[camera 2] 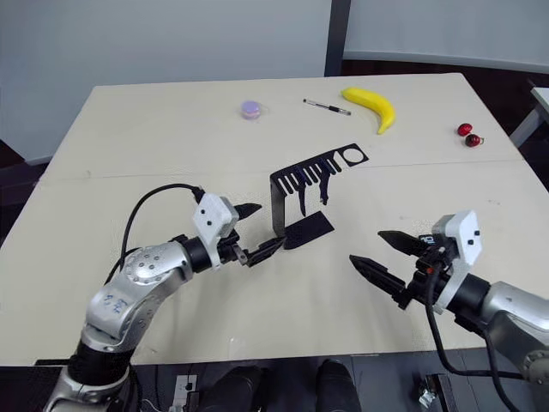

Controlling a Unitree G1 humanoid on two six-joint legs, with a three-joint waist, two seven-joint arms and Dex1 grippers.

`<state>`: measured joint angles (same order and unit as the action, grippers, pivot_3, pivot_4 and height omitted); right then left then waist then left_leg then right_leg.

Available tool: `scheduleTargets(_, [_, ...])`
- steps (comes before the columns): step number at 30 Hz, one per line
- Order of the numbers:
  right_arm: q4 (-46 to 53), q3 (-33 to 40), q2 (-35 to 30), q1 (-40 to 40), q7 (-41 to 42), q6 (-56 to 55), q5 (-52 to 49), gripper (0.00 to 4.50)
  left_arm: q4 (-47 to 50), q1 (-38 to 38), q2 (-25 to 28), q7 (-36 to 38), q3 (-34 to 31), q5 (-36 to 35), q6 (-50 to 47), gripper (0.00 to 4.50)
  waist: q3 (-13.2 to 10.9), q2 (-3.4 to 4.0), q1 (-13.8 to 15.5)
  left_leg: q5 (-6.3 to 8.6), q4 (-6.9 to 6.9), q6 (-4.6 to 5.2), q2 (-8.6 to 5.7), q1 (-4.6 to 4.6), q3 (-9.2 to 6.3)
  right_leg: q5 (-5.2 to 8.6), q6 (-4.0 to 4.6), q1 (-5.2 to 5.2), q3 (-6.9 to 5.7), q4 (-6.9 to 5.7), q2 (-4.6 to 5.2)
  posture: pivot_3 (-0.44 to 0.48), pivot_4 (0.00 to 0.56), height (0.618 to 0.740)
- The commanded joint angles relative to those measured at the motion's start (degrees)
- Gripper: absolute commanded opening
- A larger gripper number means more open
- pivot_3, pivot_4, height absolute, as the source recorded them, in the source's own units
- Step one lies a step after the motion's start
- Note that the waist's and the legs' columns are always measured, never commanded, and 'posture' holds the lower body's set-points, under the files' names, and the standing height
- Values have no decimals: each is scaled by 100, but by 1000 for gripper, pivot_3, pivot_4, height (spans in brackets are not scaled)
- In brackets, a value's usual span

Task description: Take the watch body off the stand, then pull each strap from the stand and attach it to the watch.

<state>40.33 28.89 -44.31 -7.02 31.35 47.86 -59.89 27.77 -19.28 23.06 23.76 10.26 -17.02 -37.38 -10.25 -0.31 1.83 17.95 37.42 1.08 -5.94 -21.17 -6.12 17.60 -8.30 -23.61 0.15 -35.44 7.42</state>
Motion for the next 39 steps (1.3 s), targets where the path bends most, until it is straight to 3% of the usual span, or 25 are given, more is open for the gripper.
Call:
scheduleTargets(1, [132,-53,-39,137,-171,-29,-160,4414,-106,-143,-121,-99,68,212,143,4500,0,0,1,0,0,0,0,0,0,0,0,0,0,-1,0,0,150,740])
scheduleTargets(25, [27,-550,64,482,-257,-256,117,4414,-914,-306,-732,-585,138,1279,623,4500,0,-1,113,1,11,1,-1,-1,6,-1,-1,-2,1,-4,1,0,150,740])
scheduleTargets(28, [-17,-619,78,478,-239,-303,198,4500,-1062,-346,-857,-618,170,1350,682,3749,0,-1,123,1,15,2,-2,-2,7,-2,-4,-2,1,-4,1,0,150,740])
scheduleTargets(31, [-39,-645,82,472,-222,-326,247,4500,-1179,-444,-972,-661,173,1413,666,2339,0,-1,123,1,16,2,-2,-2,7,-2,-4,-2,1,-6,1,0,150,740])
scheduleTargets(39, [-51,-639,79,490,-216,-340,297,4500,-1328,-610,-1109,-637,154,1454,706,2339,0,-2,121,2,18,3,-2,-3,7,-2,-4,-3,0,-8,1,0,150,740])
